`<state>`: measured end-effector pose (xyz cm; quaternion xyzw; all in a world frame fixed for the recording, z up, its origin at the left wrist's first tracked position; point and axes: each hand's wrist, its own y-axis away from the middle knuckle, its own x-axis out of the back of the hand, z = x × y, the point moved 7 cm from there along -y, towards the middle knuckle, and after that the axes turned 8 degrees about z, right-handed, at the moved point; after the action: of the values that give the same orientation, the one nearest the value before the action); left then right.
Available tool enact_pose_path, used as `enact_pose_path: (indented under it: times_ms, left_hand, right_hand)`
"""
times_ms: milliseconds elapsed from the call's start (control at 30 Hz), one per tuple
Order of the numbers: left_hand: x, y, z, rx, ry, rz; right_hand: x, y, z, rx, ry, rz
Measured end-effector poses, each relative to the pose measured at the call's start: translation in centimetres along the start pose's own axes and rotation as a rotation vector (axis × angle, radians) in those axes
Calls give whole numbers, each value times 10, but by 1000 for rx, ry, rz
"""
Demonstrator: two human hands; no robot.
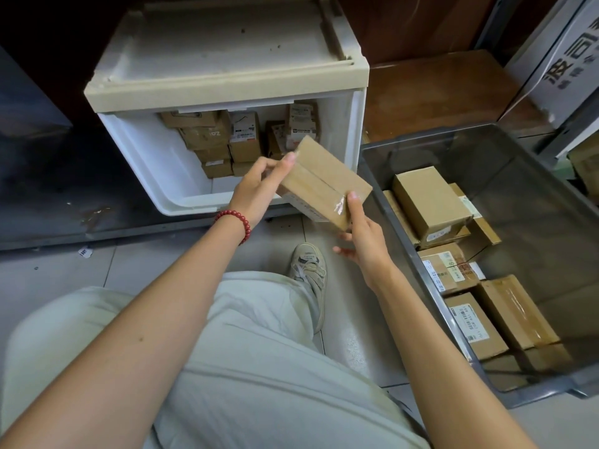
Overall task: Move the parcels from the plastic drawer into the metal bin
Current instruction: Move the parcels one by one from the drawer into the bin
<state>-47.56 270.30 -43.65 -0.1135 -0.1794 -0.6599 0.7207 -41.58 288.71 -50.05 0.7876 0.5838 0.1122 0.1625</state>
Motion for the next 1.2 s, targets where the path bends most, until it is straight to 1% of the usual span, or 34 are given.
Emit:
enact_pose_path:
  times_ms: [67, 133, 233, 333, 433, 500, 633, 733, 833, 967, 1067, 1200]
  left_hand:
    - [-9, 3, 8, -46, 47, -8]
    - [-18, 3, 15, -74, 53, -6]
    - [-28, -2, 21, -74, 29, 15]
    - [-40, -8, 32, -82, 9, 28]
    - [-56, -14, 42, -97, 33, 29]
    - [-71, -21, 50, -117, 28, 11]
    - [-112, -36, 68, -167, -58, -82]
    - [-144, -51, 79, -219, -182, -144]
    - [-171, -66, 88, -280, -250, -237]
    - [-203, -85, 91, -339, -394, -341]
    - [-223, -96, 99, -413, -515, -335]
    - [-241, -103, 91, -420, -631, -352]
  right_hand:
    - [2, 0, 2, -28, -33, 17]
    - [4, -1, 0, -19, -65, 18]
    - [12, -5, -10, 49, -124, 48]
    - [28, -9, -20, 99, -287, 86]
    - [43, -13, -31, 161, -319, 74]
    - [58, -17, -36, 174, -340, 113]
    - [97, -29, -43, 198, -359, 245]
    - [121, -38, -41, 169, -377, 296]
    - [139, -48, -34, 131, -372, 348]
    - [152, -62, -24, 72, -362, 373]
    - [155, -74, -11, 4, -380, 387]
    - [154, -83, 7, -85, -371, 404]
